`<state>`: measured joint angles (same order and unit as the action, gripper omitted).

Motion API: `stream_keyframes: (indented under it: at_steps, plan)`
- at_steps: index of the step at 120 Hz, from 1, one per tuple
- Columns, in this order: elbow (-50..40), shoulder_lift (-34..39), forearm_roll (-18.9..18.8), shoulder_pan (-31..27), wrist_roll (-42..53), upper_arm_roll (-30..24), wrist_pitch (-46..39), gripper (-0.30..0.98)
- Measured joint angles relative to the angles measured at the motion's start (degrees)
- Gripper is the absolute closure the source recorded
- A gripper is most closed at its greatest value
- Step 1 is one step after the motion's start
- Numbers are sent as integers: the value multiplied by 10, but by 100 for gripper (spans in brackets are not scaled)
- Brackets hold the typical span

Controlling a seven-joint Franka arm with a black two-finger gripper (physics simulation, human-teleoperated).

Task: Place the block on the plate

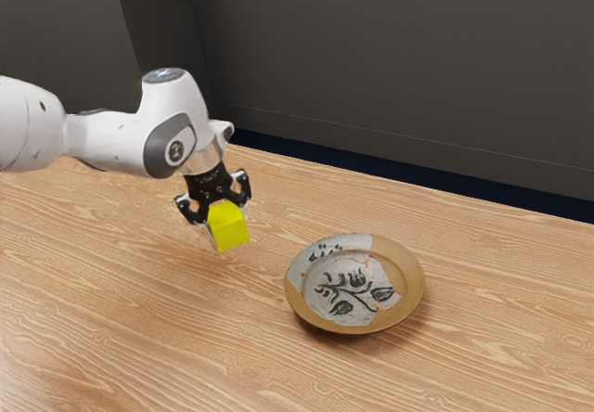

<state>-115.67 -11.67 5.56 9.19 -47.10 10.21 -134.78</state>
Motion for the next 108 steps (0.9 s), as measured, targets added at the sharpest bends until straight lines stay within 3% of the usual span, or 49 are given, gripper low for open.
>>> stream_keyframes:
  at_steps: [16,41,56,88,108]
  plan:
    - [5,27,-29,4,-62,-107,2,36]
    - [87,-57,-81,4,-176,-191,0,37]
    - [99,-84,-88,7,-231,-209,-5,30]
    - [97,-70,-87,10,-308,-211,-12,10]
    - [99,-43,-82,11,-297,-192,10,4]
